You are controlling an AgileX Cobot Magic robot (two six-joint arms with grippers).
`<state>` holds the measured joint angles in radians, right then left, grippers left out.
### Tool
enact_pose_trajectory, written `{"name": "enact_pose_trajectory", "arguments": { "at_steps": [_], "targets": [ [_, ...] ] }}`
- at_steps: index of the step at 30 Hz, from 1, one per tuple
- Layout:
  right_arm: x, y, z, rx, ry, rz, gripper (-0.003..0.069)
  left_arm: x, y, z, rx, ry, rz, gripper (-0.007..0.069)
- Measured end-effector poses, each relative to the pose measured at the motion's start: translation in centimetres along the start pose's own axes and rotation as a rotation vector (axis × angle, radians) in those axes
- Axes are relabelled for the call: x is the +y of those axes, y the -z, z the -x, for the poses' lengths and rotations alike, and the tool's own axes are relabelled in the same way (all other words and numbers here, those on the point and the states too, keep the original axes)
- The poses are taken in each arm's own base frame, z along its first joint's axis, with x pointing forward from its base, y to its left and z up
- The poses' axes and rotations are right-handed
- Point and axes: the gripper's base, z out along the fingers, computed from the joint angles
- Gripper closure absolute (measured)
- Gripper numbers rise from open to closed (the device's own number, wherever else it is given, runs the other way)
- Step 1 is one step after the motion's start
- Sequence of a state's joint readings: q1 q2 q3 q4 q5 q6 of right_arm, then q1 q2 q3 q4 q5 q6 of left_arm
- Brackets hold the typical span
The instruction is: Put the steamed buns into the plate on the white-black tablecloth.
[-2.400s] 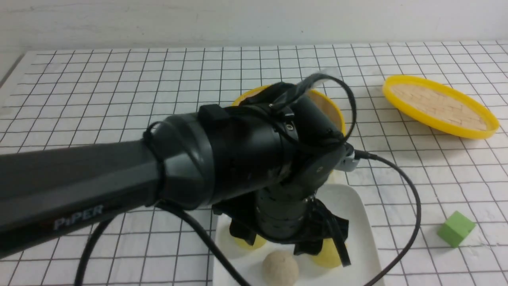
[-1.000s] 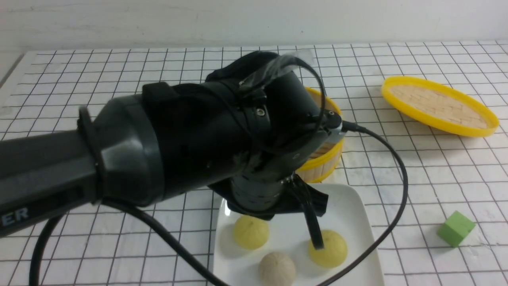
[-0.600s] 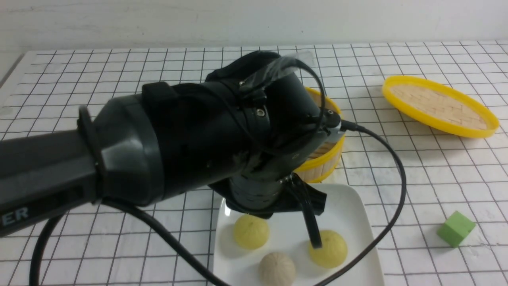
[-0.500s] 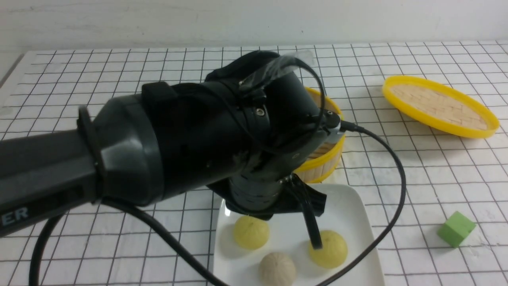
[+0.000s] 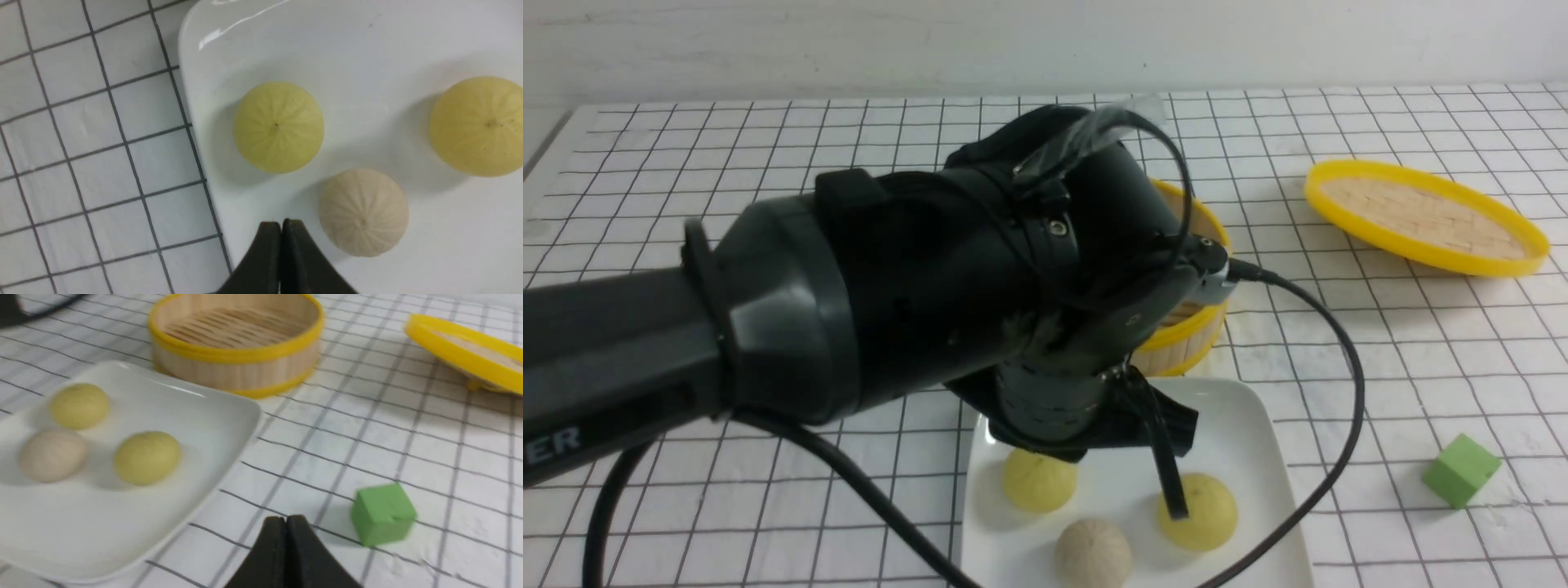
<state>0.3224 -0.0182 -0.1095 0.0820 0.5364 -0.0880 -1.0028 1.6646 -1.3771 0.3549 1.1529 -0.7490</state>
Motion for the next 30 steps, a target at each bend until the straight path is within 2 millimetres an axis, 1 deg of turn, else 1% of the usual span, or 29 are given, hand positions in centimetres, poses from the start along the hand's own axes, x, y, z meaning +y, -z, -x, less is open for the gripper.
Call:
{"name": "enact_pose_trajectory", "arguments": {
  "at_steps": [2, 4, 6, 7, 9, 11, 12, 14, 15, 19, 21, 22, 27, 28, 29, 30],
  "targets": [
    [-0.5, -0.5, -1.0, 0.034, -0.009, -0.091, 0.0654, 0.2, 0.3, 0.1, -0.020, -0.042, 0.002, 0.0606],
    [-0.7, -0.6, -1.4, 0.044, -0.016, -0.124, 0.0654, 0.3, 0.6, 0.2, -0.032, -0.058, -0.001, 0.0606],
    [-1.0, -0.9, -2.1, 0.062, -0.032, -0.191, 0.0653, 0.8, 1.6, 0.4, -0.081, -0.092, -0.007, 0.0606],
    [-1.1, -1.0, -2.2, 0.063, -0.033, -0.195, 0.0653, 0.8, 1.6, 0.4, -0.082, -0.092, -0.008, 0.0606],
    [-1.3, -1.2, -2.7, 0.072, -0.050, -0.235, 0.0650, 1.5, 2.8, 0.6, -0.140, -0.109, 0.000, 0.0606],
    [-1.4, -1.3, -2.9, 0.069, -0.053, -0.249, 0.0648, 1.8, 3.4, 0.6, -0.162, -0.112, 0.005, 0.0606],
    [-1.5, -1.3, -2.9, 0.053, -0.050, -0.265, 0.0647, 2.4, 4.3, 0.6, -0.194, -0.114, 0.005, 0.0606],
    [-1.6, -1.4, -2.9, 0.037, -0.045, -0.273, 0.0647, 3.0, 5.3, 0.5, -0.216, -0.114, 0.001, 0.0606],
    [-1.6, -1.4, -2.9, 0.031, -0.044, -0.276, 0.0647, 3.5, 6.2, 0.3, -0.232, -0.115, -0.004, 0.0606],
    [-1.6, -1.5, -2.8, 0.020, -0.042, -0.277, 0.0643, 5.3, 9.0, -0.6, -0.276, -0.113, -0.017, 0.0606],
    [-1.6, -1.5, -2.8, 0.020, -0.042, -0.277, 0.0642, 6.5, 10.4, -1.3, -0.290, -0.106, -0.016, 0.0606],
    [-1.6, -1.5, -2.8, 0.020, -0.042, -0.277, 0.0641, 7.4, 11.6, -1.9, -0.310, -0.098, -0.019, 0.0606],
    [-1.6, -1.5, -2.8, 0.020, -0.041, -0.277, 0.0634, 10.4, 15.2, -3.7, -0.418, -0.065, -0.042, 0.0606],
    [-1.6, -1.5, -2.8, 0.020, -0.041, -0.277, 0.0632, 11.1, 15.8, -4.3, -0.441, -0.055, -0.050, 0.0606],
    [-1.6, -1.5, -2.8, 0.020, -0.041, -0.277, 0.0632, 11.4, 16.0, -4.6, -0.447, -0.052, -0.053, 0.0606],
    [-1.6, -1.5, -2.8, 0.020, -0.041, -0.277, 0.0630, 12.1, 16.4, -5.4, -0.461, -0.045, -0.060, 0.0606]
  ]
}}
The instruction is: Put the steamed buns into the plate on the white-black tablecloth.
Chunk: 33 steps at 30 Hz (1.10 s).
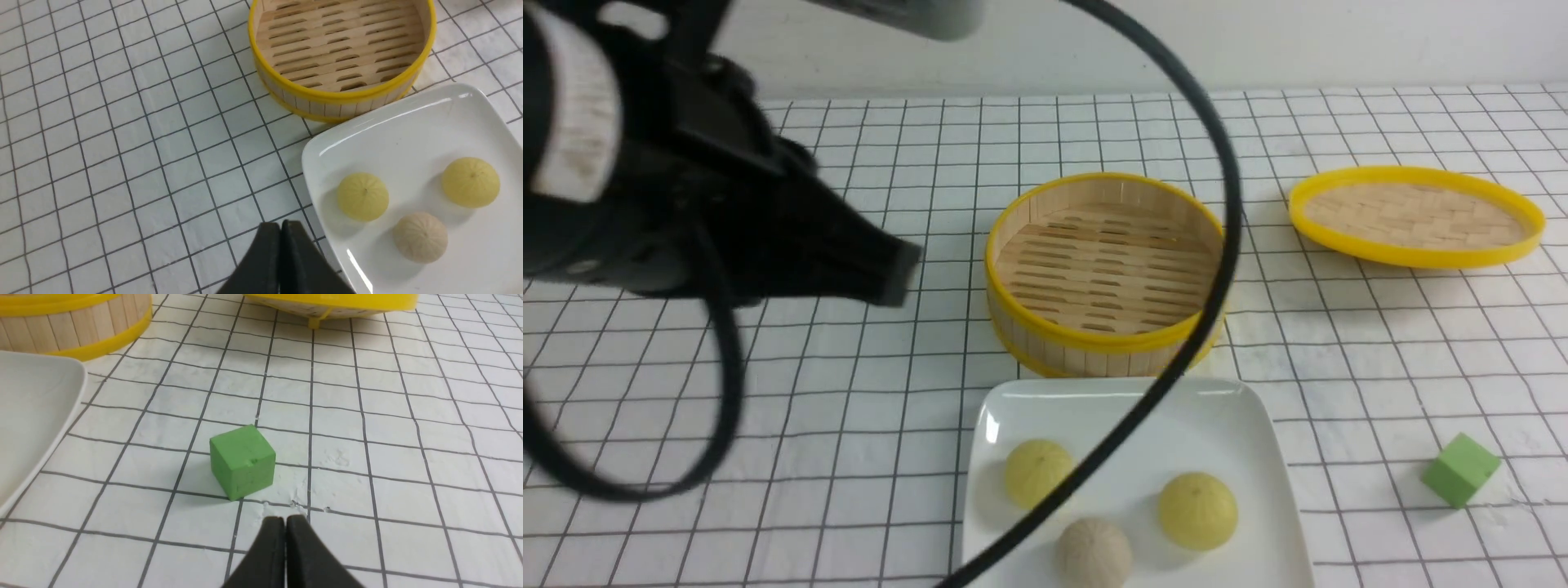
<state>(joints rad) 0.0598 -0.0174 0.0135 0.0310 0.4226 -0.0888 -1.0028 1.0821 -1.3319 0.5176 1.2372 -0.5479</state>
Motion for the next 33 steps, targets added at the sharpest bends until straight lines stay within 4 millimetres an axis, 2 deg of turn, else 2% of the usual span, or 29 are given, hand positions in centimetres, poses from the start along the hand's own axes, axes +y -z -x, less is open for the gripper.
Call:
{"name": "enact_pose_trajectory", "arguments": {
  "at_steps": [2, 3, 8, 14, 21, 25, 27, 28, 29, 31, 33],
  "targets": [
    [0.0, 0.0, 0.0, 0.000, 0.000, 0.000, 0.0628, 0.6, 0.5, -0.8, -0.005, 0.004, -0.003, 0.0606],
    [0.0, 0.0, 0.0, 0.000, 0.000, 0.000, 0.0624, 1.2, 0.8, -2.0, -0.004, 0.006, -0.005, 0.0606],
    [0.0, 0.0, 0.0, -0.002, -0.014, 0.003, 0.0617, 2.1, 0.5, -4.6, 0.024, 0.047, 0.010, 0.0606],
    [0.1, 0.0, 0.0, -0.010, -0.109, 0.015, 0.0609, 1.8, -0.1, -5.6, 0.062, 0.076, 0.001, 0.0606],
    [0.1, 0.0, 0.0, -0.011, -0.118, 0.015, 0.0598, 1.5, -0.5, -6.3, 0.103, 0.083, -0.023, 0.0606],
    [0.1, 0.0, 0.0, -0.011, -0.118, 0.015, 0.0594, 1.5, -1.5, -8.3, 0.151, 0.072, -0.016, 0.0606],
    [0.1, 0.0, 0.0, -0.012, -0.119, 0.016, 0.0591, 1.3, -2.8, -10.7, 0.162, 0.085, -0.058, 0.0606],
    [0.1, 0.0, 0.0, -0.012, -0.119, 0.016, 0.0590, 1.3, -2.9, -11.0, 0.169, 0.086, -0.058, 0.0606],
    [0.1, 0.0, 0.1, -0.013, -0.119, 0.016, 0.0587, 0.8, -3.9, -12.4, 0.144, 0.093, -0.119, 0.0606],
    [0.1, 0.0, 0.1, -0.013, -0.120, 0.016, 0.0585, 0.1, -4.7, -13.1, 0.095, 0.109, -0.197, 0.0606],
    [0.2, 0.0, 0.1, -0.013, -0.122, 0.017, 0.0580, -1.2, -6.3, -14.5, -0.015, 0.139, -0.343, 0.0605]
  ]
}}
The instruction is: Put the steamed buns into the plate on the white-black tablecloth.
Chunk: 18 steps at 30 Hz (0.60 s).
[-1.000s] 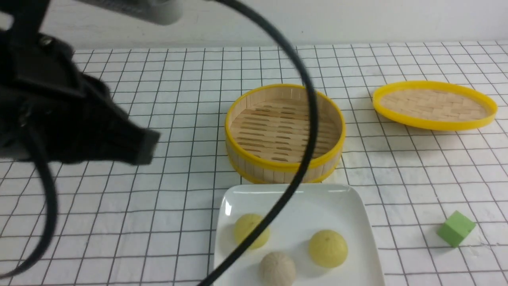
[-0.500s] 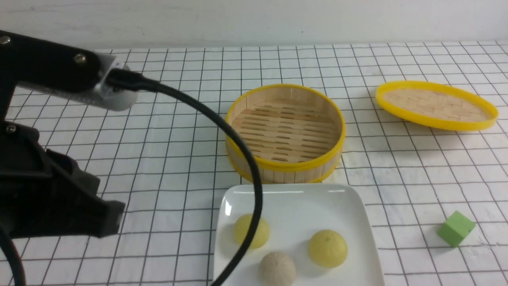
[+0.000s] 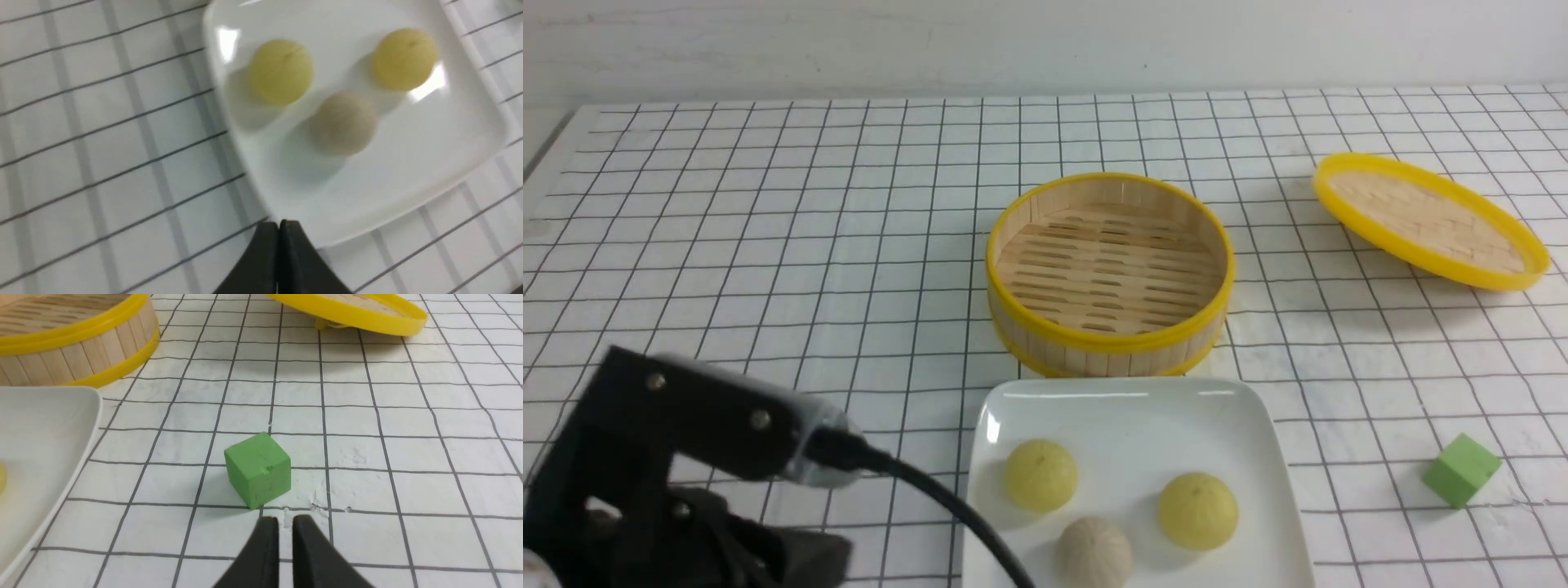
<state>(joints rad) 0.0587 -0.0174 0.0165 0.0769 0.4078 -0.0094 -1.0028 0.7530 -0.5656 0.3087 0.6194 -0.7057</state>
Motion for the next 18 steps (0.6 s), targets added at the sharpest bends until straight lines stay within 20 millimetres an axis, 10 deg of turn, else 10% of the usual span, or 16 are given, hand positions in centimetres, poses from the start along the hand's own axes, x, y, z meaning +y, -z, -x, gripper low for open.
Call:
{"name": "enact_pose_trajectory", "arguments": {
  "at_steps": [8, 18],
  "targets": [
    [0.0, 0.0, 0.0, 0.000, 0.000, 0.000, 0.0571, -2.1, -1.3, 0.3, -0.301, 0.058, -0.335, 0.0602],
    [0.0, 0.0, 0.0, 0.000, -0.001, 0.000, 0.0558, -2.2, -1.6, 0.2, -0.298, 0.059, -0.339, 0.0591]
  ]
}}
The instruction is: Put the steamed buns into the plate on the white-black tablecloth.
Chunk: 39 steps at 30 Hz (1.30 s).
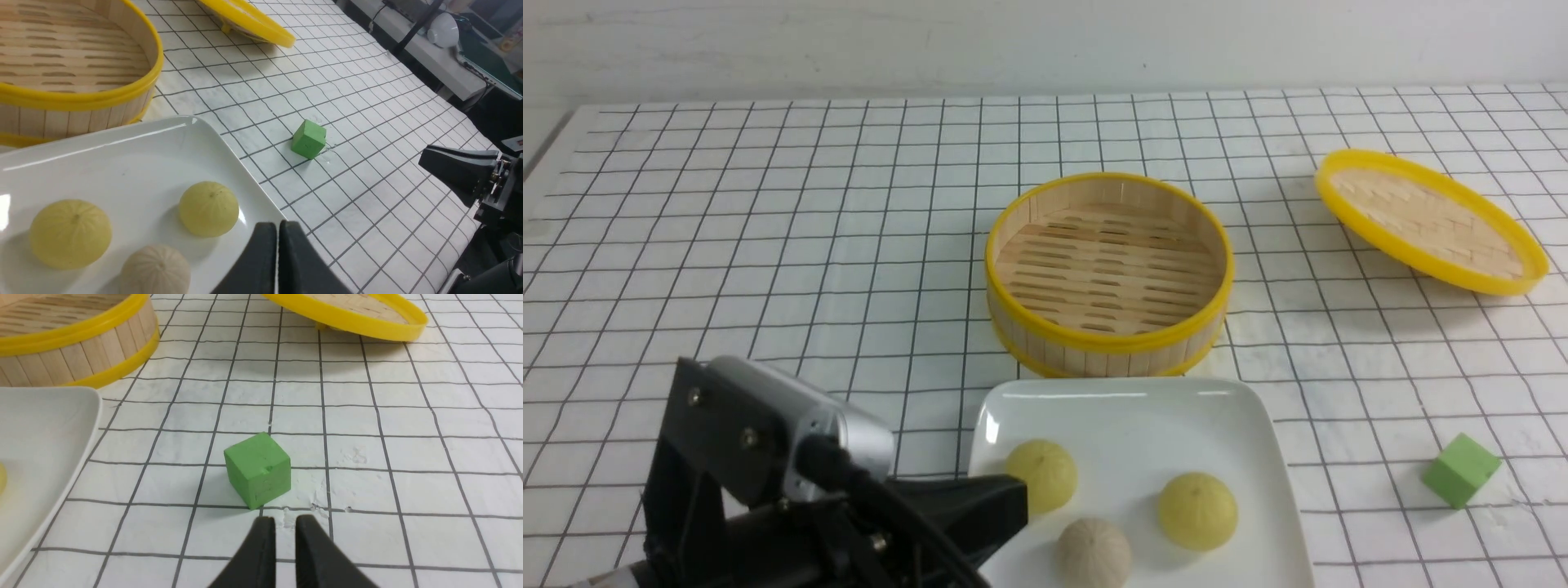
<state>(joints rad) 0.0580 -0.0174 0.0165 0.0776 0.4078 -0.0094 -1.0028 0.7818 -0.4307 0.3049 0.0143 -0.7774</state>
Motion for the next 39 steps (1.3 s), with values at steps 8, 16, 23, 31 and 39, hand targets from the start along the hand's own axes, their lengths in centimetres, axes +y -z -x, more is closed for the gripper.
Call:
{"name": "enact_pose_trajectory", "arguments": {
  "at_steps": [8, 16, 23, 31, 39],
  "targets": [
    [0.0, 0.0, 0.0, 0.000, 0.000, 0.000, 0.0554, 0.3, 0.2, -0.1, 0.012, -0.100, 0.028, 0.0587],
    [0.0, 0.0, 0.0, 0.000, 0.000, 0.000, 0.0545, 3.8, 4.1, 1.0, -0.099, -0.197, 0.287, 0.0580],
    [0.0, 0.0, 0.0, 0.000, 0.000, 0.000, 0.0538, 7.2, 8.4, -3.0, -0.221, -0.277, 0.599, 0.0574],
    [0.0, 0.0, 0.0, 0.000, 0.000, 0.000, 0.0526, 9.9, 9.8, -9.1, -0.318, -0.199, 0.860, 0.0570],
    [0.0, 0.0, 0.0, 0.000, -0.002, 0.001, 0.0516, 10.3, 9.8, -10.4, -0.229, -0.130, 0.886, 0.0570]
  ]
}}
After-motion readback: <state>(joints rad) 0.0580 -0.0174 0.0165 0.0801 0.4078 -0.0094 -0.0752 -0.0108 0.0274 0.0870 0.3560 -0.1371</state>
